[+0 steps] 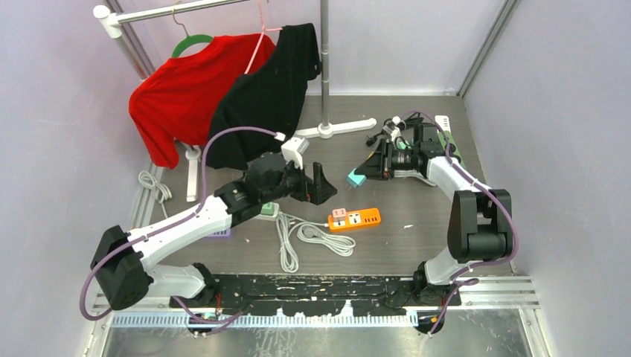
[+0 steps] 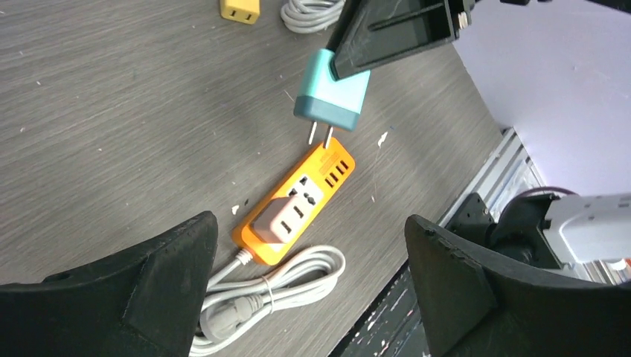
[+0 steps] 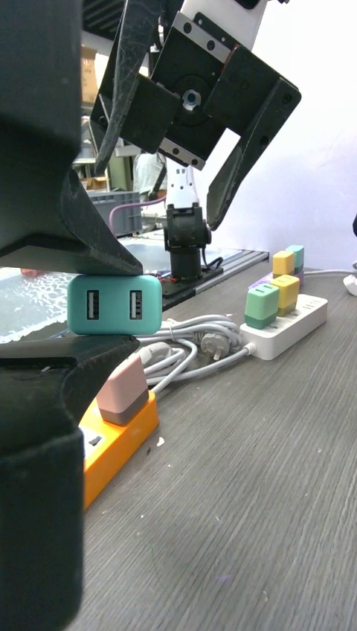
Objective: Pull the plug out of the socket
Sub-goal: Place the plug at the center of the board.
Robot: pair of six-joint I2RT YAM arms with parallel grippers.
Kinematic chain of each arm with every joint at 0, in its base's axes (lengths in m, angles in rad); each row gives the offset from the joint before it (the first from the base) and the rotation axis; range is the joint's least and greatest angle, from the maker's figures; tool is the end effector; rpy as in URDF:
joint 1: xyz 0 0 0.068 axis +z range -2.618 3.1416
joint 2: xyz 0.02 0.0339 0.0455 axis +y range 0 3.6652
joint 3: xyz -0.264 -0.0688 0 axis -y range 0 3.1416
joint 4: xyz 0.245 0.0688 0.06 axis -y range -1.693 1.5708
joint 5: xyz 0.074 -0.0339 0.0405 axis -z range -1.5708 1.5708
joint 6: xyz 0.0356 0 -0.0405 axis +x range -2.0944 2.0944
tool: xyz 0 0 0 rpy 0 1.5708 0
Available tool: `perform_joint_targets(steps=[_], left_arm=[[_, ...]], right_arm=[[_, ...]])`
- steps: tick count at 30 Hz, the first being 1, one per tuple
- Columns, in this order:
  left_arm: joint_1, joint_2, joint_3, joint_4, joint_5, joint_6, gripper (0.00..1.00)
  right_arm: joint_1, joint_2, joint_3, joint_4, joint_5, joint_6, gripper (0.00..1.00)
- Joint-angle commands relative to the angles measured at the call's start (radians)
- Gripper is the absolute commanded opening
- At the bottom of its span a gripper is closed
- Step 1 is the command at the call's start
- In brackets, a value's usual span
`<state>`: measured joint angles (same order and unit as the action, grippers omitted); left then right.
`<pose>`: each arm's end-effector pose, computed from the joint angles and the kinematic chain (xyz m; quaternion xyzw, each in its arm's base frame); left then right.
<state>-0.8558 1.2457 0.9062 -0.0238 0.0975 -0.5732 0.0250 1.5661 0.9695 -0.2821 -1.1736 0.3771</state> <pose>0.1868 -0.2205 0.2998 0.1432 0.8101 -0.4019 0.4021 0.3102 0.0406 0.2219 -0.0477 0.8041 0.5668 0.1727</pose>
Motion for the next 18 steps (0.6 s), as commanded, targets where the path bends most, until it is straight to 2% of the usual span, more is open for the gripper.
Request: perform_joint_targets(steps=[1, 3, 5, 13, 18], left_arm=[[-0.027, 0.073, 0.101, -0.112, -0.140, -0.069, 0.89], [-0.076, 0.128, 0.179, -0.212, -0.290, -0.077, 0.88], [-0.115, 0.189, 0.276, -0.289, -0.363, -0.059, 0.88], [-0.156, 0.291, 0.354, -0.189, -0.286, 0.162, 0.92], [-0.155, 0.400, 0.461, -0.240, -0.291, 0.180, 0.90]], right_arm=[[0.014, -0.019, 0.039, 0.051, -0.045, 0.064, 0.01], [0.018, -0.015, 0.039, 0.052, -0.046, 0.066, 0.01], [0.021, -0.014, 0.040, 0.051, -0.046, 0.066, 0.01], [0.030, -0.006, 0.042, 0.049, -0.048, 0.066, 0.01], [0.035, -0.003, 0.045, 0.043, -0.053, 0.061, 0.01]])
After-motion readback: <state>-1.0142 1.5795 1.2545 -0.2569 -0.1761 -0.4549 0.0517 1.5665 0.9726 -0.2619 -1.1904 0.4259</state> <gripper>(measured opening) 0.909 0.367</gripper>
